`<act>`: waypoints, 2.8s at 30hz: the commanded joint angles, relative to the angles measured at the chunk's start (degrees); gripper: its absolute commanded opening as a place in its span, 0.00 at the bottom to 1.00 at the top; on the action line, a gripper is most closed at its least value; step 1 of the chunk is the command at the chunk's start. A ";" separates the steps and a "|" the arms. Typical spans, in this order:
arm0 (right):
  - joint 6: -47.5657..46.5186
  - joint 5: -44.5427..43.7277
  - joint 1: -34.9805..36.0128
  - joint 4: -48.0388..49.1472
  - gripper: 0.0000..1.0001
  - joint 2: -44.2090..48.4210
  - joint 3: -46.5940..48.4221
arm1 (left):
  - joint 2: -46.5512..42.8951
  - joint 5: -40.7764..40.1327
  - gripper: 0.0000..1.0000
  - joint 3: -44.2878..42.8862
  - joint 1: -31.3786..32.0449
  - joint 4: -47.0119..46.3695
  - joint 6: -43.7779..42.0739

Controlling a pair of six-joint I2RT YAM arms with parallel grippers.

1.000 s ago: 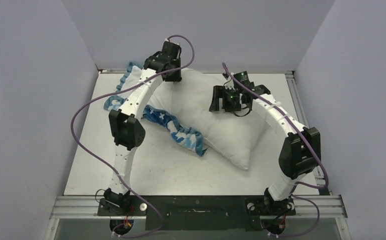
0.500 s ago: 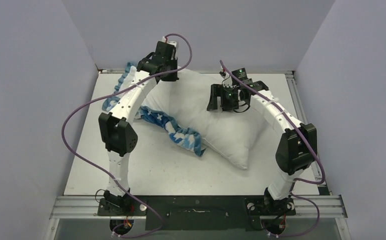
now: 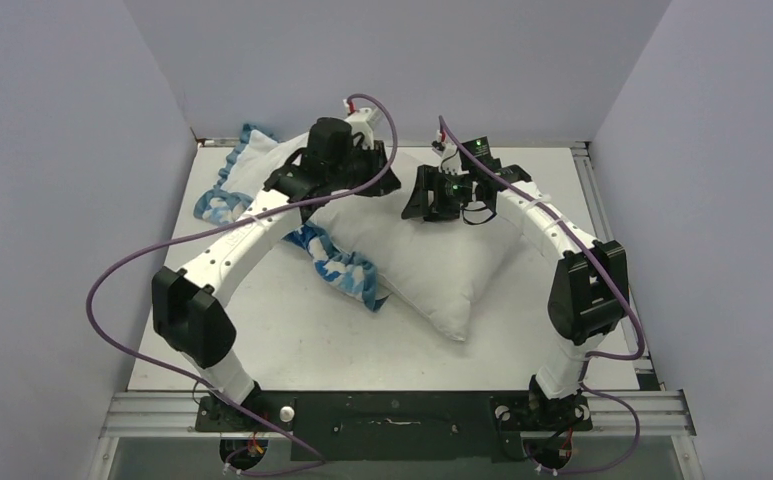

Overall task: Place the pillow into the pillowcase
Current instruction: Stuff the pillow into the pillowcase.

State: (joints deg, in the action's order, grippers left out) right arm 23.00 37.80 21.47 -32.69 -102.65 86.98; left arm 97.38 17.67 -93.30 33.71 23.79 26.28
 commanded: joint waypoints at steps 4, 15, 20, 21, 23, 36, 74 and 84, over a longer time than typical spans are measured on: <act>-1.25 -0.41 1.90 -2.06 0.64 -0.48 -0.25 | -2.43 -27.51 0.54 -6.99 -7.49 6.02 -9.44; -2.11 -2.35 2.06 -4.39 0.73 -0.21 -0.23 | 24.35 -39.53 0.80 -37.95 -9.30 25.02 -22.15; -2.44 -2.90 1.99 -5.33 0.74 -0.66 0.53 | 26.81 -40.24 0.74 -38.26 -9.98 23.35 -23.12; -2.44 -2.99 1.99 -5.40 0.74 -0.67 0.56 | 27.23 -40.52 0.73 -38.36 -10.17 23.30 -23.54; -2.51 -2.92 1.99 -5.45 0.74 -0.77 0.56 | 28.21 -41.12 0.69 -38.31 -10.82 23.43 -23.58; -3.02 -2.43 1.99 -5.78 0.74 -2.18 1.38 | 31.88 -45.26 0.68 -40.29 -16.22 22.46 -19.42; -1.07 -0.76 -1.48 0.77 0.88 1.78 1.42 | -7.45 13.78 0.00 15.17 -4.65 -24.01 12.52; 0.76 -2.03 6.12 6.27 0.71 -8.25 -0.37 | -11.54 15.53 0.00 24.39 -3.92 -41.91 29.83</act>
State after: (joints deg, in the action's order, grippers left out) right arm 21.34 32.95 23.27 -36.45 -103.94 88.33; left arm 87.85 22.04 -68.14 25.78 -6.72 46.19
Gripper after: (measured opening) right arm 0.872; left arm 0.005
